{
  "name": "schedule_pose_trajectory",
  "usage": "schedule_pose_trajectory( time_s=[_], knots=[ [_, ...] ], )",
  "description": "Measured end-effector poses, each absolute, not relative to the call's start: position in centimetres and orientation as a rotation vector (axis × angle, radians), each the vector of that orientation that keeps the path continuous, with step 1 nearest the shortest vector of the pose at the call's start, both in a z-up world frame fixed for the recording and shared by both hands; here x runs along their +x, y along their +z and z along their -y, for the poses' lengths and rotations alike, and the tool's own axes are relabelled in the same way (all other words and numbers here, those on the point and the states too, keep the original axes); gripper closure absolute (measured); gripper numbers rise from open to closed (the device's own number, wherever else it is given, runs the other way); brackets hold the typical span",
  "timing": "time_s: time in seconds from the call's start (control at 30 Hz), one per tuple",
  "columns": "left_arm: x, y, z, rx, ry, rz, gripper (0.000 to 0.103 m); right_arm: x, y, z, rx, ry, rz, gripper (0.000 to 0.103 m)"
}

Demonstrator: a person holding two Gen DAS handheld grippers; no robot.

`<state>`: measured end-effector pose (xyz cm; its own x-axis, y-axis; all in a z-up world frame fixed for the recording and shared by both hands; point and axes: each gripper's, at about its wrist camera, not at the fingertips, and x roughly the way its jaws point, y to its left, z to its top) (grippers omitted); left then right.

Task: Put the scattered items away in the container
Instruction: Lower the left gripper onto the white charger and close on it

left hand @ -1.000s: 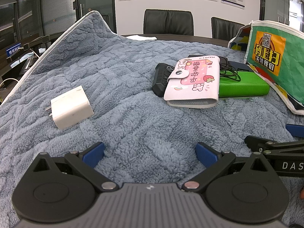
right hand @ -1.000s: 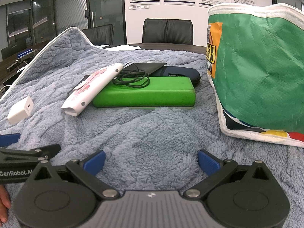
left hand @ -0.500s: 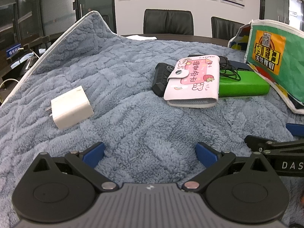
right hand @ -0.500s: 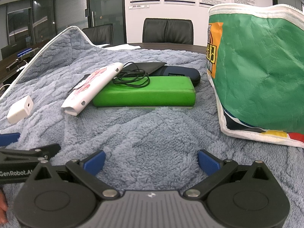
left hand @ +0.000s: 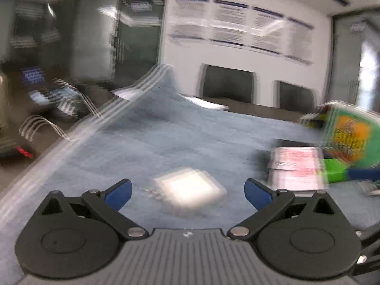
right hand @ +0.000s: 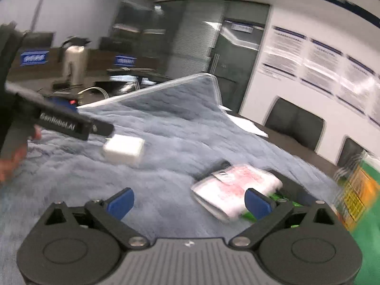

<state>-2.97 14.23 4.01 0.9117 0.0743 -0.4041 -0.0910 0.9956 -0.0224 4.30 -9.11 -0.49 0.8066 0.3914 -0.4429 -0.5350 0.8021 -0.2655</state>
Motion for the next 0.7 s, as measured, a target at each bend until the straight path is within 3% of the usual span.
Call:
schedule_pose_trajectory(
  time_s=[0.07, 0.13, 0.3, 0.37, 0.43, 0.5, 0.6, 0.63, 0.7],
  knots=[
    [-2.4, 3.9, -16.7, 0.007, 0.169, -0.438, 0.000, 6.4, -0.8, 6.3, -0.396, 0.573, -0.412, 0.006],
    [-1.7, 3.6, -19.1, -0.007, 0.170, -0.496, 0.000, 8.5, -1.4, 3.5, -0.371, 0.627, -0.457, 0.018],
    [-1.8, 3.8, -22.2, -0.056, 0.197, -0.494, 0.000, 12.1, -3.6, -1.2, -0.337, 0.677, -0.599, 0.021],
    [-2.0, 3.9, -22.3, -0.069, 0.182, -0.477, 0.000, 12.3, -3.4, -0.7, -0.300, 0.705, -0.602, 0.027],
    [-1.8, 3.5, -21.7, -0.057, 0.134, -0.479, 0.000, 12.4, -3.2, 0.1, -0.258, 0.765, -0.611, 0.048],
    [-1.5, 3.0, -20.4, 0.003, 0.089, -0.482, 0.000, 12.7, -3.2, 0.2, -0.234, 0.770, -0.618, 0.048],
    [-0.8, 2.6, -19.1, 0.075, 0.088, -0.489, 0.000, 12.1, -2.7, 1.0, -0.220, 0.772, -0.606, 0.094],
    [-0.7, 2.7, -18.9, 0.080, 0.084, -0.492, 0.000, 11.8, -2.4, 1.6, -0.219, 0.766, -0.591, 0.103],
    [-1.2, 2.8, -18.4, 0.097, 0.030, -0.485, 0.000, 11.2, -1.6, 2.9, -0.237, 0.749, -0.568, 0.103]
  ],
)
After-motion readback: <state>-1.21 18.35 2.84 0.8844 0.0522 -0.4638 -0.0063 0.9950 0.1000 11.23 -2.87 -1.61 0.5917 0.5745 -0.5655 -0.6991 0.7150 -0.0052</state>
